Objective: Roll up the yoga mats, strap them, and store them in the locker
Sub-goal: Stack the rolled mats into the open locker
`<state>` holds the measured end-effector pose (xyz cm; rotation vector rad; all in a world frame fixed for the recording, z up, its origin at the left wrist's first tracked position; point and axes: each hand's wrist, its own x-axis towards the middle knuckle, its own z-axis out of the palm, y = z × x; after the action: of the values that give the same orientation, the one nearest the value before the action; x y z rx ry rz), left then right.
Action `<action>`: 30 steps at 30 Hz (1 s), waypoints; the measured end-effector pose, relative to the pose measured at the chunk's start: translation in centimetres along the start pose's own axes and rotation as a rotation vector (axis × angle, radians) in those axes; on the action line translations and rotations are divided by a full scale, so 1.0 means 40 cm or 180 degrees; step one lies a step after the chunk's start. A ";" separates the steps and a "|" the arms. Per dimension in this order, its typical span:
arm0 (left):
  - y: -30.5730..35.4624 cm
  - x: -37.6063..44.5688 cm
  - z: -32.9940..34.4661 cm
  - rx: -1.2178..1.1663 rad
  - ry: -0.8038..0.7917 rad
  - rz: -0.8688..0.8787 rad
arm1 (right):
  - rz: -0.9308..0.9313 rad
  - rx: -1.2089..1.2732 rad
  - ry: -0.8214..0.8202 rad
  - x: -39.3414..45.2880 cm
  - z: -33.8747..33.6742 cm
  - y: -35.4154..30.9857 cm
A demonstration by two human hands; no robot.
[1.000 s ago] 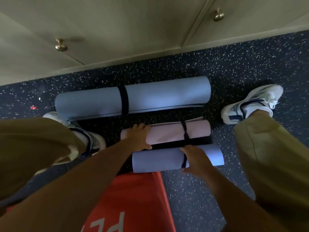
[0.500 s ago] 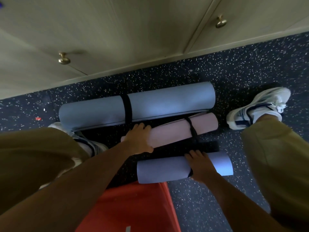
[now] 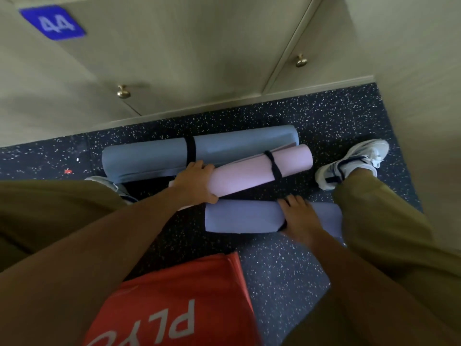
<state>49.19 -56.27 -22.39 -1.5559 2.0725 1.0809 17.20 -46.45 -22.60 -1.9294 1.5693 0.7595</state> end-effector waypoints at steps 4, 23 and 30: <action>-0.002 -0.054 -0.070 0.0066 0.0143 -0.0023 | 0.0071 -0.0035 0.0228 -0.031 -0.068 -0.017; -0.012 -0.412 -0.365 0.0271 0.1045 0.0034 | 0.0076 -0.0042 0.1101 -0.220 -0.308 -0.131; -0.003 -0.572 -0.486 -0.0094 0.1551 -0.0117 | -0.0050 0.0703 0.1769 -0.324 -0.379 -0.164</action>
<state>60.61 -55.25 5.35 -2.0224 2.3186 0.7743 22.88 -47.18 -2.41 -2.0832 1.8520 0.0223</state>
